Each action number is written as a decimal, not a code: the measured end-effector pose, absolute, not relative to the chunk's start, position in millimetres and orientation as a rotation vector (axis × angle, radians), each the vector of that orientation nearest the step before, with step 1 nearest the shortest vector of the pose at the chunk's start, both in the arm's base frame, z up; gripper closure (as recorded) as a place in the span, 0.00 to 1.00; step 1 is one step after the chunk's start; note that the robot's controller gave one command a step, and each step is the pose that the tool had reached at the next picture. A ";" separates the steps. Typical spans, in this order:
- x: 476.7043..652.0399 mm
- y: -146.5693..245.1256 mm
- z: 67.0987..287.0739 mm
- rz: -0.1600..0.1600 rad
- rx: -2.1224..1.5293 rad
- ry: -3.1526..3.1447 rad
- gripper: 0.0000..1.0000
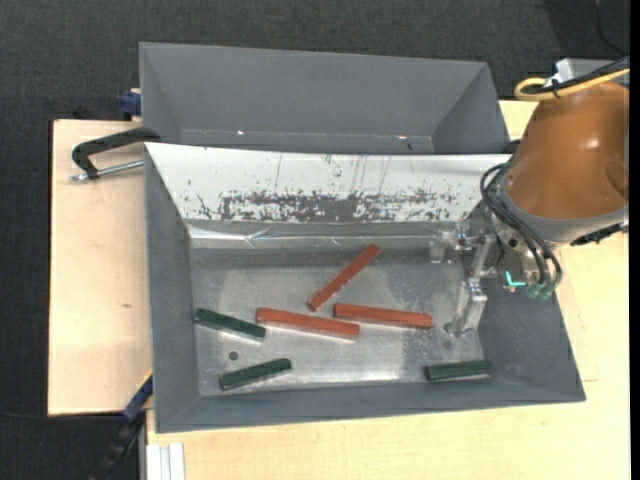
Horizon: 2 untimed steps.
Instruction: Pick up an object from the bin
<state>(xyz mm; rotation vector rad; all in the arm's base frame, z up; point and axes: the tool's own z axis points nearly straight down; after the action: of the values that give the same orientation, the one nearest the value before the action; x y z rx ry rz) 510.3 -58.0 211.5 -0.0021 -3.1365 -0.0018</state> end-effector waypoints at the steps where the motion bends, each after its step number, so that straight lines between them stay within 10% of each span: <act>1: 511.9 -57.8 215.3 0.000 0.000 -3.145 0.00; 2: 525.6 -57.2 169.2 0.001 0.081 -3.150 0.00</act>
Offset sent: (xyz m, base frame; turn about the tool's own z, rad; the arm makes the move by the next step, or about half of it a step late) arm 0.0350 0.0017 -0.1415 -0.1518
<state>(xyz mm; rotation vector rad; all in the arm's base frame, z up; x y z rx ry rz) 525.6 -57.2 169.2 0.0814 -3.1501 0.0010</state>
